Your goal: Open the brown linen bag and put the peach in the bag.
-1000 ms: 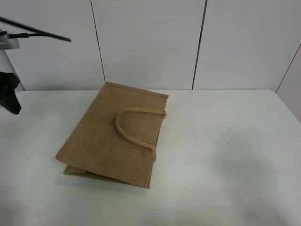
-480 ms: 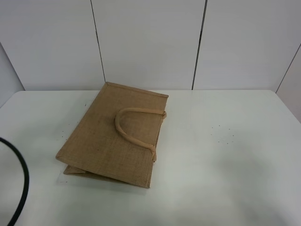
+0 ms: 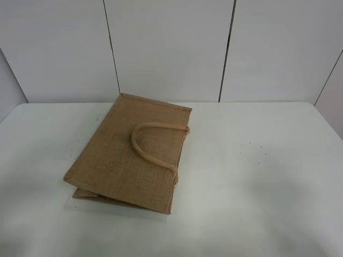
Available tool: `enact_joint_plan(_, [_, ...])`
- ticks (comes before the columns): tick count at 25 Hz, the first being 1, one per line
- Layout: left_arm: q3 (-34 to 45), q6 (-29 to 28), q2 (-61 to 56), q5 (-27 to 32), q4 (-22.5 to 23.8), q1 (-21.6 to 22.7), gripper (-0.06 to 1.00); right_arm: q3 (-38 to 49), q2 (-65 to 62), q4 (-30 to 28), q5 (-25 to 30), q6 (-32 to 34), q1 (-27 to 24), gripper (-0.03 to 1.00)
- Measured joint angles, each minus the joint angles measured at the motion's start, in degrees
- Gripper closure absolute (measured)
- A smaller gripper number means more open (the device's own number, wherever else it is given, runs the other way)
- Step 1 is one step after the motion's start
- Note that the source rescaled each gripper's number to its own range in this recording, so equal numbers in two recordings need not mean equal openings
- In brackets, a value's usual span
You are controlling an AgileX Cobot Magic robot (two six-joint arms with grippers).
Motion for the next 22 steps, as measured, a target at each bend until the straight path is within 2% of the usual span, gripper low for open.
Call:
enact_joint_plan(10, [0.1, 0.0, -2.8, 0.0, 0.0, -0.1, -0.04, 0.0, 0.0, 0.0, 0.0, 0.0, 0.0, -0.03])
enact_joint_plan(16, [0.1, 0.0, -3.9, 0.0, 0.1, -3.5, -0.04, 0.0, 0.0, 0.0, 0.0, 0.0, 0.0, -0.03])
enact_joint_plan(22, [0.1, 0.0, -9.3, 0.0, 0.1, -3.5, -0.04, 0.0, 0.0, 0.0, 0.0, 0.0, 0.0, -0.03])
